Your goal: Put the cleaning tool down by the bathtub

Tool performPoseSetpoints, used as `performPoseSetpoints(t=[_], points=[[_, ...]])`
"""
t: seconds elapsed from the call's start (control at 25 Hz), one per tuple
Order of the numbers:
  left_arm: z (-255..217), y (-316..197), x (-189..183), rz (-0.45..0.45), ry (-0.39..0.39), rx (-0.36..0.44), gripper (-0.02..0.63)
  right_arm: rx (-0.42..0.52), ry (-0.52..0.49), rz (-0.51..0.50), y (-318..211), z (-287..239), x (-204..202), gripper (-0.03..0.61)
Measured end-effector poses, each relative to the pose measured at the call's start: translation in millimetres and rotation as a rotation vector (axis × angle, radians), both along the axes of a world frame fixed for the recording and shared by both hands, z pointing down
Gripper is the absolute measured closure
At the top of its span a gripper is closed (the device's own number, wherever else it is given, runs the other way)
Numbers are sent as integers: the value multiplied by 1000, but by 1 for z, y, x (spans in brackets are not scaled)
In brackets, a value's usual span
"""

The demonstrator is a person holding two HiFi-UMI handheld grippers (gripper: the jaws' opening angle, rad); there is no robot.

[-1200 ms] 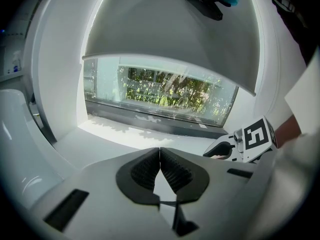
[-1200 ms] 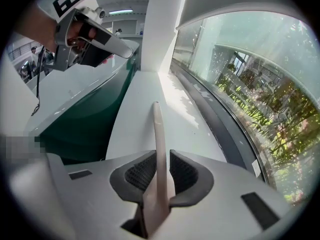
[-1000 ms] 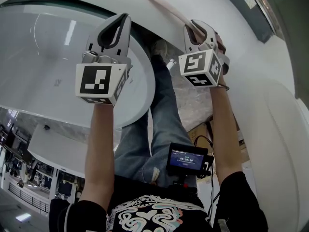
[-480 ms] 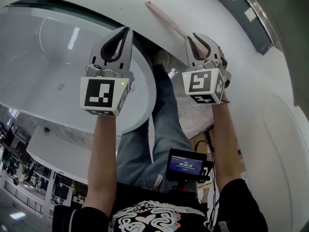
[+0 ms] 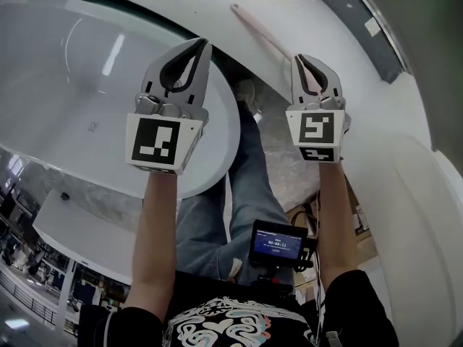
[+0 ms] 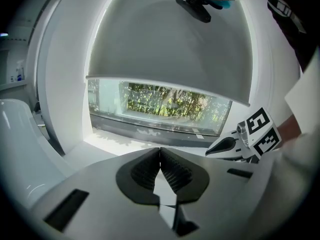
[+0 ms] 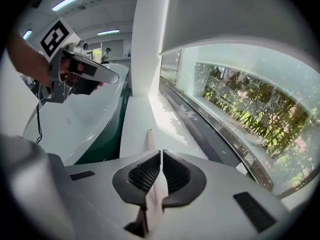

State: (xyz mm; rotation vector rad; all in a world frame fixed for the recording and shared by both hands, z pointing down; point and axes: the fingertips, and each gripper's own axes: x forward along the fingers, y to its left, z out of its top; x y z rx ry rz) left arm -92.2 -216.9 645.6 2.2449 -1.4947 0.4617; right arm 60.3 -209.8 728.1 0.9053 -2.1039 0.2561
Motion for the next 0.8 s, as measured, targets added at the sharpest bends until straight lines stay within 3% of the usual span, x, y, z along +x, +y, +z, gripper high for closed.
performPoseSetpoints(t=[0.16, 0.44, 0.68, 0.8], points=[[-24, 14, 1, 34, -12, 85, 597, 29, -43, 91, 10, -23, 4, 546], [-70, 29, -12, 52, -20, 127, 597, 81, -105, 198, 22, -87, 4, 551], [-109, 35, -23, 51, -38, 180, 597, 114, -121, 212, 30, -129, 0, 551], [-123, 42, -29, 50, -35, 160, 597, 131, -127, 218, 33, -152, -4, 551]])
